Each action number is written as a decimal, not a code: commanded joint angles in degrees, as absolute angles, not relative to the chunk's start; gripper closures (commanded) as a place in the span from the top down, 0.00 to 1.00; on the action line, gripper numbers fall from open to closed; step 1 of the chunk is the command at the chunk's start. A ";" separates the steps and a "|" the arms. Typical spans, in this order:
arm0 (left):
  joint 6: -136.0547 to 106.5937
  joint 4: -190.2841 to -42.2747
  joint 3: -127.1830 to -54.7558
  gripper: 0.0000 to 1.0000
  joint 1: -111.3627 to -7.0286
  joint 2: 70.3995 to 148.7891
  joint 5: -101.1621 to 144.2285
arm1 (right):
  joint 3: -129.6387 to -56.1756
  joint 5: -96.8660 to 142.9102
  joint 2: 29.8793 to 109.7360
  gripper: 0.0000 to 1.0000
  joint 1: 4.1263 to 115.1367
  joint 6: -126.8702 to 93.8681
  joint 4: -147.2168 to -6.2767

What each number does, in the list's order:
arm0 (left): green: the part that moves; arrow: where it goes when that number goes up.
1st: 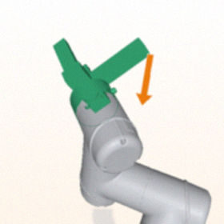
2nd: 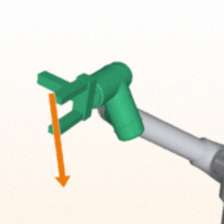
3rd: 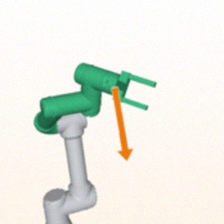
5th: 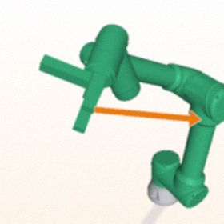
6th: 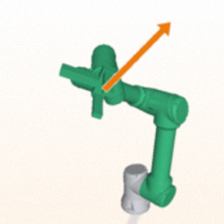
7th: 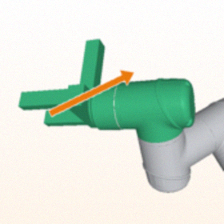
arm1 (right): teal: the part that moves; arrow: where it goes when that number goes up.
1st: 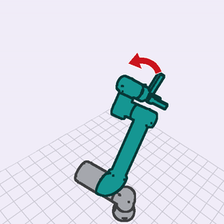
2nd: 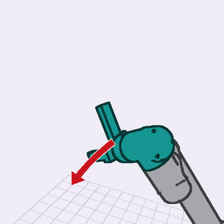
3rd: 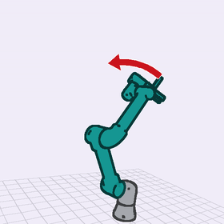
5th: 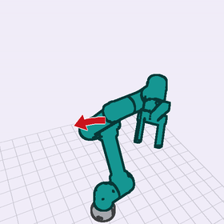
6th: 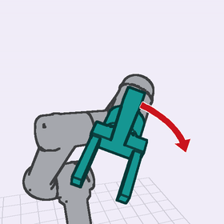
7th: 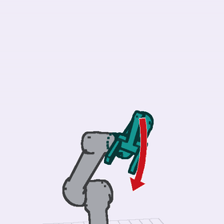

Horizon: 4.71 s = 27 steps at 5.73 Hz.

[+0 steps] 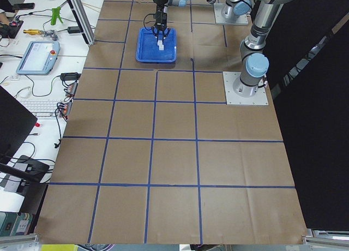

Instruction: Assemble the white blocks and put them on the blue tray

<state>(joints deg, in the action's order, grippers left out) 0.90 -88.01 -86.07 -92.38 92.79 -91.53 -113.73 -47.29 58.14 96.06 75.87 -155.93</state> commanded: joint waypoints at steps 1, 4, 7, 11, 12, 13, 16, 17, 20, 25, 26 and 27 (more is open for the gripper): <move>1.05 -87.98 -86.13 0.99 -92.03 92.72 -91.76 | -113.82 -47.29 58.10 0.26 96.06 75.85 -155.74; 1.06 -87.98 -85.96 0.99 -91.67 92.72 -91.67 | -114.17 -47.64 58.18 0.26 96.06 74.97 -155.74; 1.05 -87.98 -85.96 0.99 -91.76 92.46 -91.93 | -114.70 -47.55 58.18 0.26 96.33 75.06 -155.83; 1.05 -87.98 -86.13 0.99 -91.76 92.11 -92.11 | -114.70 -47.55 58.18 0.32 96.59 74.97 -155.83; 1.05 -87.98 -86.13 0.99 -91.58 92.11 -91.59 | -114.70 -47.55 58.18 0.32 96.59 74.97 -155.83; 1.05 -87.98 -86.13 0.99 -91.58 92.11 -91.58 | -114.70 -47.55 58.18 0.32 96.59 74.97 -155.83; 1.05 -87.98 -86.22 0.99 -91.58 92.11 -91.93 | -114.70 -47.46 58.10 0.48 96.59 74.88 -155.83; 1.05 -87.98 -86.13 0.99 -91.58 92.11 -92.02 | -114.70 -47.46 58.10 0.50 96.59 74.88 -155.83; 0.97 -87.11 -86.13 0.99 -91.58 92.11 -92.02 | -114.44 -46.93 58.44 1.00 96.50 73.84 -156.00; 1.05 -87.01 -86.22 0.99 -91.58 92.29 -92.29 | -105.23 -54.46 65.46 1.00 95.89 68.29 -138.86; 1.05 -87.01 -86.22 0.99 -91.58 92.29 -92.29 | -101.46 -60.76 68.44 1.00 95.71 66.55 -129.56; 1.05 -87.01 -86.22 0.99 -91.58 92.29 -92.29 | -97.68 -66.56 71.25 1.00 95.45 61.92 -119.81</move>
<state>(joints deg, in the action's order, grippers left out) 1.05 -87.01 -86.22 -91.58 92.30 -92.28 -101.30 -60.94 68.47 95.68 65.52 -129.07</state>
